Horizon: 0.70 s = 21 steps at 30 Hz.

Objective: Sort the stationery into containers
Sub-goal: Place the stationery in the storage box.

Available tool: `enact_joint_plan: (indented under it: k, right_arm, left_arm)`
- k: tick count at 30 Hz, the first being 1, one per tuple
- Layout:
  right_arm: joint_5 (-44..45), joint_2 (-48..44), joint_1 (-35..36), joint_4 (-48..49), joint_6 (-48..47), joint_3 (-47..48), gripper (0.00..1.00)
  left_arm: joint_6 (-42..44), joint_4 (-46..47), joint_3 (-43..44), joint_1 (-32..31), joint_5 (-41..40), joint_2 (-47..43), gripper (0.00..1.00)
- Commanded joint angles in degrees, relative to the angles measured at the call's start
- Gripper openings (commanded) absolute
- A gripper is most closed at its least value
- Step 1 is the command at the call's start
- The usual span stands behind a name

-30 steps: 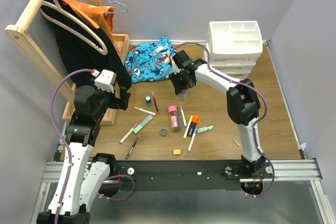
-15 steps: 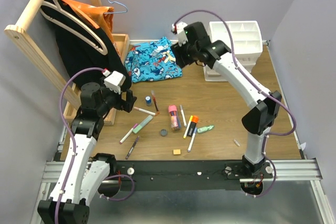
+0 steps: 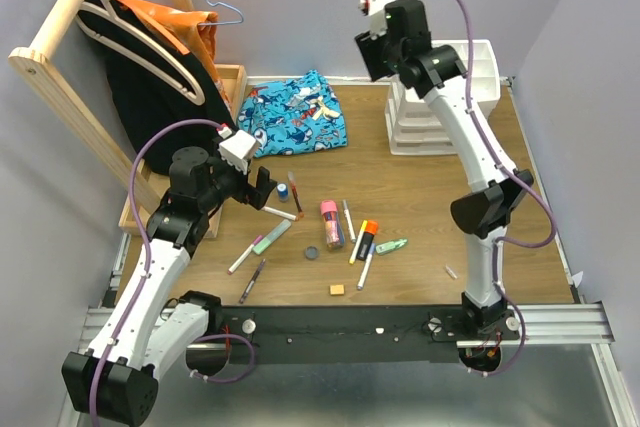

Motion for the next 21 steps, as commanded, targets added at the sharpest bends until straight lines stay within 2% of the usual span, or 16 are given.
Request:
enact_joint_plan:
  k: [1, 8, 21]
  right_arm:
    - [0.4, 0.8, -8.0, 0.4, 2.9, 2.3, 0.06]
    - [-1.9, 1.4, -10.4, 3.8, 4.6, 3.8, 0.03]
    - [-3.2, 6.2, -14.6, 3.9, 9.3, 5.2, 0.04]
  left_arm:
    - [0.6, 2.0, 1.1, -0.4, -0.1, 0.1, 0.99]
    - [-0.1, 2.5, 0.2, -0.8, 0.3, 0.7, 0.99]
    - [-1.3, 2.8, 1.0, -1.0, 0.1, 2.5, 0.99]
